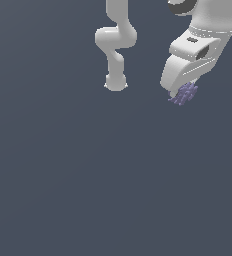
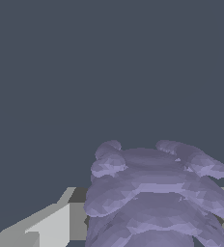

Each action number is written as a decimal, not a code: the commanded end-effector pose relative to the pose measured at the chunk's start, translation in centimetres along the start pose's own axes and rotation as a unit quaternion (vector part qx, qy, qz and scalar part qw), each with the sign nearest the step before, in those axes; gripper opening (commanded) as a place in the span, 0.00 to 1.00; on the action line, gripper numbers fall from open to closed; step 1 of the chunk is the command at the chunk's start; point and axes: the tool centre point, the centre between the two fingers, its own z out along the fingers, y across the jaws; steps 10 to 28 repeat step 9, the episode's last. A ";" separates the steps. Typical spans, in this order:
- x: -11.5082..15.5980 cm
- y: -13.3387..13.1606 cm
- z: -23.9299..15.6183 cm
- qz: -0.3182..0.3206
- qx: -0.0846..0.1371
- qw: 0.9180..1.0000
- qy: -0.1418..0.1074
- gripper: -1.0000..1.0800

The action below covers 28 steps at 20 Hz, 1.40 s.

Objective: Pick up the object and move it to a goal position.

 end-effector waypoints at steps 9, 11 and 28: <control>0.4 -0.3 -1.1 0.001 0.000 1.000 -0.001 0.00; 0.4 -0.3 -1.1 0.001 0.000 1.000 -0.001 0.00; 0.4 -0.3 -1.1 0.001 0.000 1.000 -0.001 0.00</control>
